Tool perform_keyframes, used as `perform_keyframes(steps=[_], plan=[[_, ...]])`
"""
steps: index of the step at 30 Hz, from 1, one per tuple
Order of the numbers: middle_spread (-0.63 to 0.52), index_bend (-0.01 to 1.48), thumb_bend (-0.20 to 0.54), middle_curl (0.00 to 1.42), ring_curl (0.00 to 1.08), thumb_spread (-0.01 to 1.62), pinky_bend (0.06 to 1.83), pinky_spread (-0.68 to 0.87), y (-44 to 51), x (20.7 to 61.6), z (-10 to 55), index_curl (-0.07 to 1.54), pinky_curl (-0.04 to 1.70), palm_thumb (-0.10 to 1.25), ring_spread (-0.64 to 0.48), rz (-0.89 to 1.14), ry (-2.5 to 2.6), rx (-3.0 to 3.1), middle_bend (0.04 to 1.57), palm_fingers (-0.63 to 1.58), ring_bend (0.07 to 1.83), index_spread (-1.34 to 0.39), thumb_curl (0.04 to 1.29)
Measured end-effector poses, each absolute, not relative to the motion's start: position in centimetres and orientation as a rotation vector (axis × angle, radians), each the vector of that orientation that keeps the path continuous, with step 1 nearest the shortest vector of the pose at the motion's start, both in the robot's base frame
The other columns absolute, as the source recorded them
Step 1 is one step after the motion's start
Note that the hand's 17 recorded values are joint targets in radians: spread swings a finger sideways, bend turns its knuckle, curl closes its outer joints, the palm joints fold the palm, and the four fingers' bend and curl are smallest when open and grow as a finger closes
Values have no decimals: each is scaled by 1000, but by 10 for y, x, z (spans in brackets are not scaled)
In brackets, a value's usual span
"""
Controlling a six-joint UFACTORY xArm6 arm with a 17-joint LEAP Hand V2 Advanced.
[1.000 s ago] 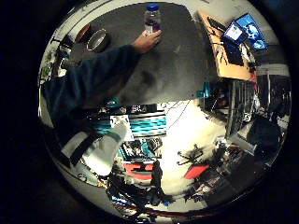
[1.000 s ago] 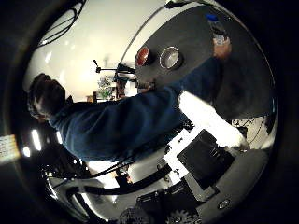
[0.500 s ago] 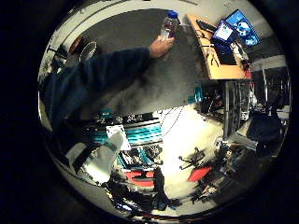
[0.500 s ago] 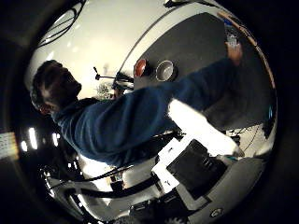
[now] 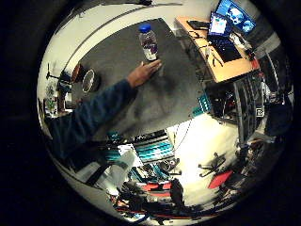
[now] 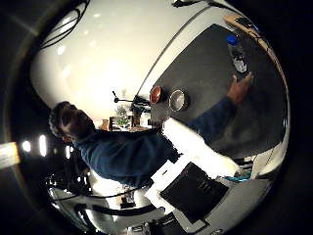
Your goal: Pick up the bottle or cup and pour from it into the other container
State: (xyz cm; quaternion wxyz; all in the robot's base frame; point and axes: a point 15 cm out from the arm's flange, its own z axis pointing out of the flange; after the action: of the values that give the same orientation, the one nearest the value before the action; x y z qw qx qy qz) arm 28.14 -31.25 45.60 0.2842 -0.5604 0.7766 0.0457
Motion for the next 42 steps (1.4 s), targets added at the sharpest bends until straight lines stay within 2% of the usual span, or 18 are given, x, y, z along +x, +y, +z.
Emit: perform_keyframes(steps=[7,19,42], plan=[[-46,153,-28,366,233,1051,706,440,-364,289,444,279,-4,537,139,39,2043,-1319,268,332,401,-346,308],[-21,161,-26,366,230,1019,789,435,-422,296,404,276,-5,489,140,74,1928,-1090,298,279,481,-313,300],[-39,166,-26,364,204,1021,789,424,-475,312,319,298,-7,492,124,91,1856,-894,339,285,569,-290,303]])
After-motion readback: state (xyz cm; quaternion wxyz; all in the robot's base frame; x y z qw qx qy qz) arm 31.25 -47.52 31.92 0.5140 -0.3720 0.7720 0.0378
